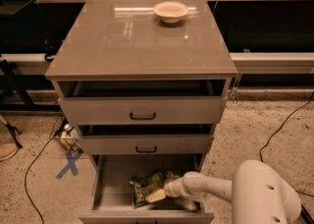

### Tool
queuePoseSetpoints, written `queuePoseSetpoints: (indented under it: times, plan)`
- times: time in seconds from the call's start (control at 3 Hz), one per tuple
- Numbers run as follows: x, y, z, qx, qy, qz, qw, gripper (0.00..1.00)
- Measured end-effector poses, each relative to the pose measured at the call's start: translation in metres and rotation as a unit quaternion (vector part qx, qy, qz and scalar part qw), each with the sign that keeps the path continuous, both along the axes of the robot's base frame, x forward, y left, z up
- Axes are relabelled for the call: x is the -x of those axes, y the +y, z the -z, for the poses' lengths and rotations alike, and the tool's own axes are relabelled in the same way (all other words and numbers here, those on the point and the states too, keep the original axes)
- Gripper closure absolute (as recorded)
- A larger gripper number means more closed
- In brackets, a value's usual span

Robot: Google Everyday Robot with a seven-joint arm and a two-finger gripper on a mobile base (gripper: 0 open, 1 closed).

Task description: Pick green jalapeno chip bag from bottom drawer and place on counter

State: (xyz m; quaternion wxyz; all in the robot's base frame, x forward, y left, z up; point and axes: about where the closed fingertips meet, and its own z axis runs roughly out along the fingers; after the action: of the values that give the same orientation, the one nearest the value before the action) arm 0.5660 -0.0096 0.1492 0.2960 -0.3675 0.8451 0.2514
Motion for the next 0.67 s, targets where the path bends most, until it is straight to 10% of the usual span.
queuePoseSetpoints:
  times: [0.67]
  plan:
    - [-0.0024, 0.011, 0.0195, -0.002, 0.013, -0.007, 0.9999, 0.42]
